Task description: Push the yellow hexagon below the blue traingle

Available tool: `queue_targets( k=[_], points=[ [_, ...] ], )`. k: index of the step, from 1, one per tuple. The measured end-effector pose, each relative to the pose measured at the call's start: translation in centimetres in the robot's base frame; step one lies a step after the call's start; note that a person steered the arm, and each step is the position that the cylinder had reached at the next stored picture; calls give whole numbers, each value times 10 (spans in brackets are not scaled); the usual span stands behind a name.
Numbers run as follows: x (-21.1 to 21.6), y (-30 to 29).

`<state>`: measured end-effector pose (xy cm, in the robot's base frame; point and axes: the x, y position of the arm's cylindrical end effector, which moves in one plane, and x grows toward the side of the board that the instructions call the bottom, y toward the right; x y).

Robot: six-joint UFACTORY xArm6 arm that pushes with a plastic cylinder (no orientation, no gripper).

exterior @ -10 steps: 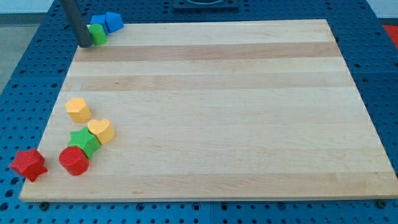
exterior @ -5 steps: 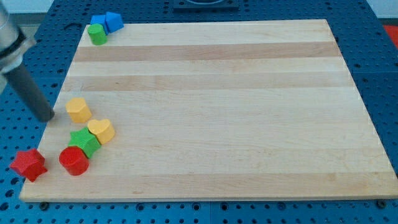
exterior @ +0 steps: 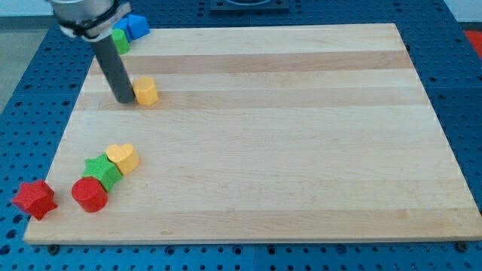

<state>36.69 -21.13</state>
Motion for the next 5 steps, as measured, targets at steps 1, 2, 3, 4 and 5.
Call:
queue_targets(
  k=[1,2,3,4,5],
  points=[
    [3,3],
    [29,12],
    [24,40],
    [-12,44],
    [-56,39]
  ],
)
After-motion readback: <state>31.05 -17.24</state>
